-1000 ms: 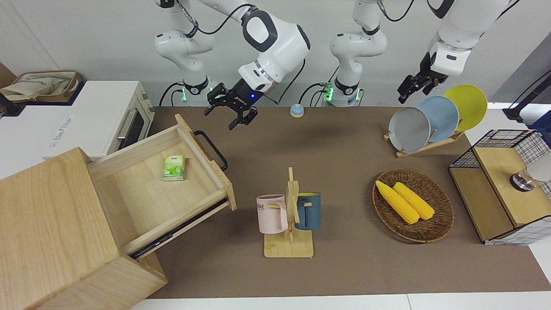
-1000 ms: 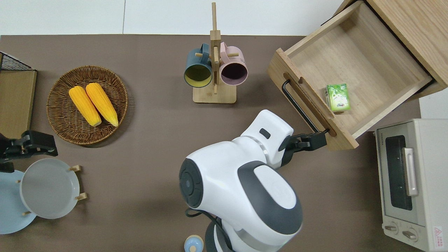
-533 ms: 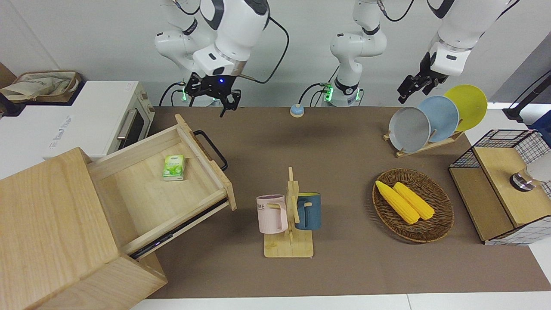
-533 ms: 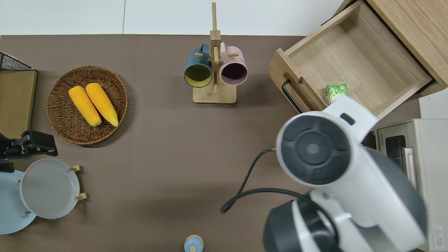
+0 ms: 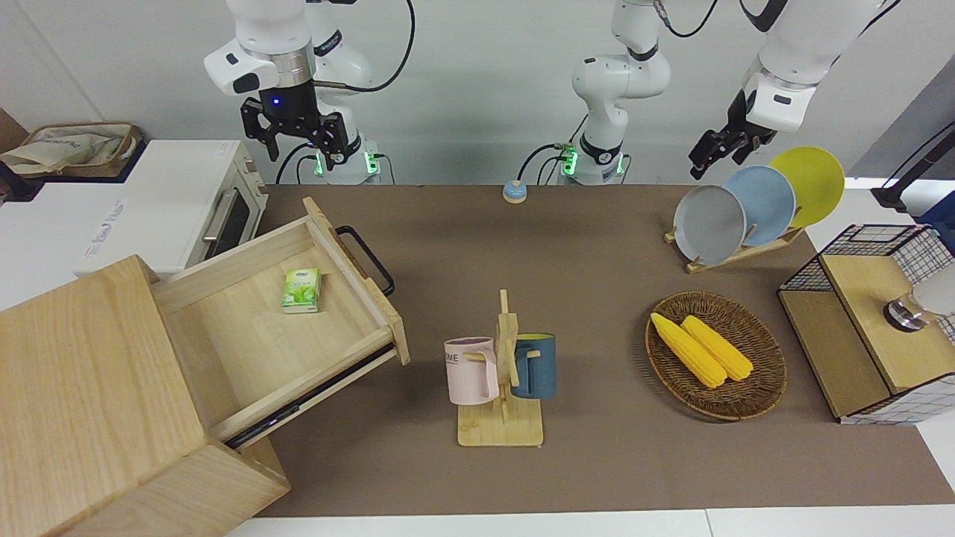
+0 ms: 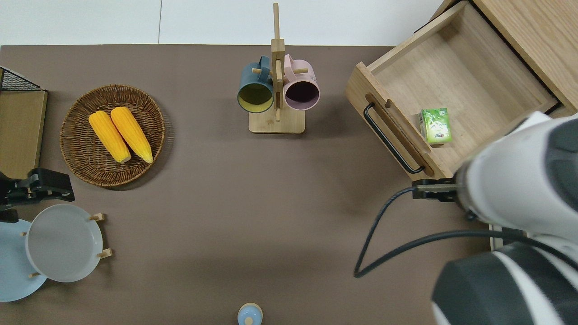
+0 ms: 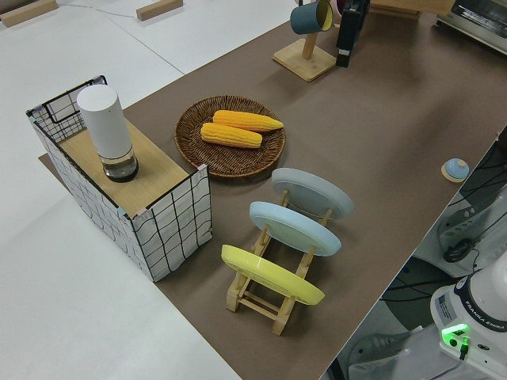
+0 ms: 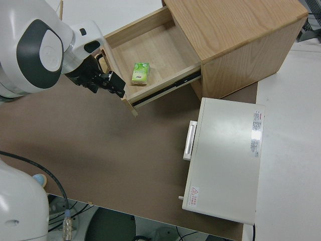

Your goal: Slide drawer open with right arm

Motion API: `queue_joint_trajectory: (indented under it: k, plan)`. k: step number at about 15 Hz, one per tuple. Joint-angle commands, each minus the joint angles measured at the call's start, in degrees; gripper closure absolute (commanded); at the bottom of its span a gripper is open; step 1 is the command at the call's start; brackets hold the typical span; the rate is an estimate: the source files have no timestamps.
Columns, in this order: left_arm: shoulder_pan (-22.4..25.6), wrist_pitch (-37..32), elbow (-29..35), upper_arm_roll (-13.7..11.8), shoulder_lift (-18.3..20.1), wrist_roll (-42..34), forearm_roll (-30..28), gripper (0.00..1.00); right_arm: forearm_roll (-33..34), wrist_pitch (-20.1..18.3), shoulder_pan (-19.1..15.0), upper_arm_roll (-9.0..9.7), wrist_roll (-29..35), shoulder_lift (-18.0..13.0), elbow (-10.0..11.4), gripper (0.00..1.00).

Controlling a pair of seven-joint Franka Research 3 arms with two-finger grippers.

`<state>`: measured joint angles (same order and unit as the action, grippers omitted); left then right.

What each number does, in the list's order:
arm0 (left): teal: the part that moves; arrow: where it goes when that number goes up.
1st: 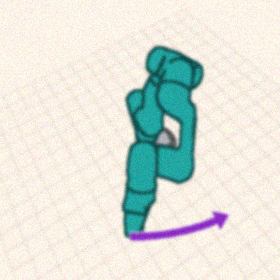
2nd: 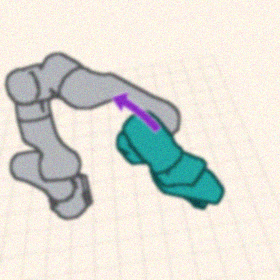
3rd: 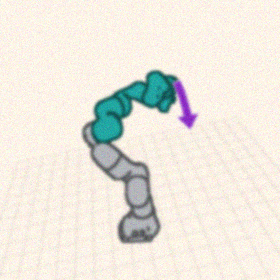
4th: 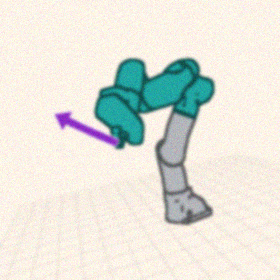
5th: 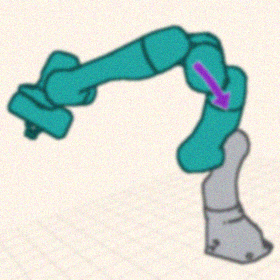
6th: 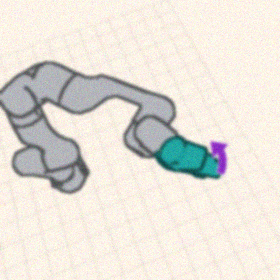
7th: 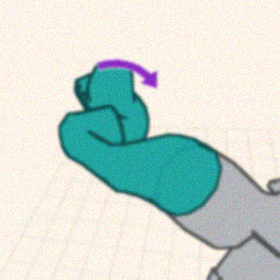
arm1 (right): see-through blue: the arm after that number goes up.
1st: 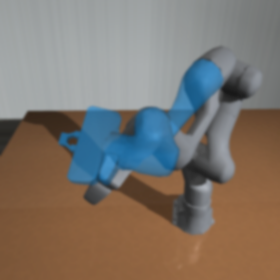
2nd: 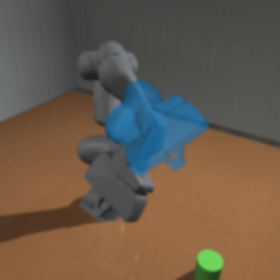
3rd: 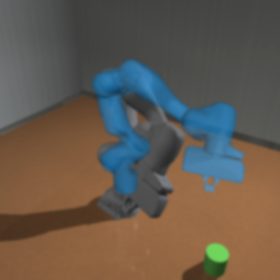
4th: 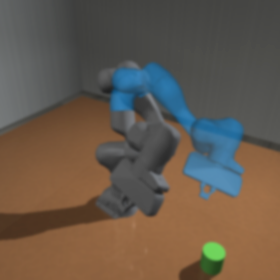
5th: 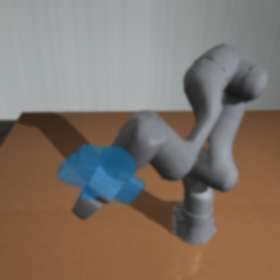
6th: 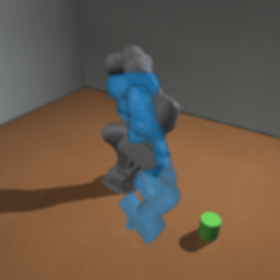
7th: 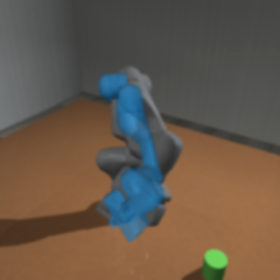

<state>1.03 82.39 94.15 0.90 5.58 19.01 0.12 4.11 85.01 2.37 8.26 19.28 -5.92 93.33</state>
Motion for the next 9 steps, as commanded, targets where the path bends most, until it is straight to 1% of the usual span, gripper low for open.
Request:
queue_joint_trajectory:
  k: [1,3,5,6,9]
  plan:
    - [-0.24,-0.12,-0.02,-0.29,0.49,-0.55,-0.21,0.01,-4.01,0.77,-3.06,-1.40,-4.86,-1.37,2.64,0.015]
    - [-0.24,-0.12,-0.02,-0.29,0.49,-0.55,-0.21,0.01,-5.68,1.20,-5.52,-1.49,-5.91,-1.72,3.43,0.015]
    - [-0.24,-0.12,-0.02,-0.29,0.49,-0.55,-0.21,0.01,-7.08,1.47,-7.63,-2.36,-8.80,-1.29,3.35,0.015]
    - [-0.24,-0.12,-0.02,-0.29,0.49,-0.55,-0.21,0.01,-7.96,2.51,-8.77,-2.72,-9.43,-0.85,3.18,0.015]
    - [-0.24,-0.12,-0.02,-0.29,0.49,-0.55,-0.21,0.01,-7.71,3.67,-10.97,-2.20,-9.35,-0.50,2.91,0.013]
